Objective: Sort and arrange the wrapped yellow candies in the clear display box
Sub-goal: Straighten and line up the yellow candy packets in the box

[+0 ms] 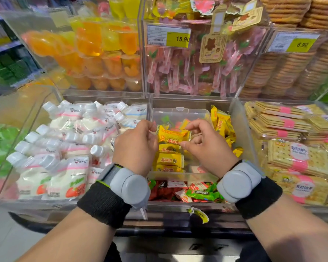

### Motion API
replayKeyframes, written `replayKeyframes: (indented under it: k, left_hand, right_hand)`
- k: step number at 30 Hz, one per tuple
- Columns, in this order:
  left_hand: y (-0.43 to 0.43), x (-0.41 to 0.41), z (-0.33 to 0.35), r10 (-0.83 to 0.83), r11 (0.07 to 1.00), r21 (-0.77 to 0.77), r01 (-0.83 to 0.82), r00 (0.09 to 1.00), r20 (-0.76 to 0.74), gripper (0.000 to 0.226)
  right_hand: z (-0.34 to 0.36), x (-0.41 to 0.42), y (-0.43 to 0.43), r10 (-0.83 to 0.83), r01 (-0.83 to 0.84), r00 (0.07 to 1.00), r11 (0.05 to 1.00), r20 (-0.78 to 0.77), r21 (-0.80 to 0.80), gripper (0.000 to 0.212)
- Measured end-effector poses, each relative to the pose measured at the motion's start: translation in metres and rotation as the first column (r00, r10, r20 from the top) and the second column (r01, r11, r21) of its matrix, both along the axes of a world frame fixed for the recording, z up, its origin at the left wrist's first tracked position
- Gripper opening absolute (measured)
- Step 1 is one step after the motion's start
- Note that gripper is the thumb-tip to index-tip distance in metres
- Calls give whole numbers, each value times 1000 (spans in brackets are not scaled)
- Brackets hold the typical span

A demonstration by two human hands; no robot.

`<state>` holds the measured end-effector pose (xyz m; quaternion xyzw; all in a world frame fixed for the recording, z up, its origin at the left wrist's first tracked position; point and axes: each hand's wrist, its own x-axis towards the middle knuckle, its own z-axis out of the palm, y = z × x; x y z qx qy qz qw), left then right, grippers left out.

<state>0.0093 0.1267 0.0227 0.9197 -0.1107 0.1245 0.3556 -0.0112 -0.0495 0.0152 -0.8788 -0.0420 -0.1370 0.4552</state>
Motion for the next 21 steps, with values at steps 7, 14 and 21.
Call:
replayKeyframes:
  k: [7,14,21]
  left_hand:
    - [3,10,-8,71,983,163,-80,996,61,16]
    - [1,10,-15,75,919,369,-140,980,185,19]
    - [-4,8,-17,65,859,484,-165,974,217,19]
  right_hand:
    - [-5,9,4,-39,38,999,999,-24,-36,32]
    - [-14,15,4,-73,67,996,992,-48,-104,24]
    - [-20,15,5,-67,54,995,986,-78,-155,30]
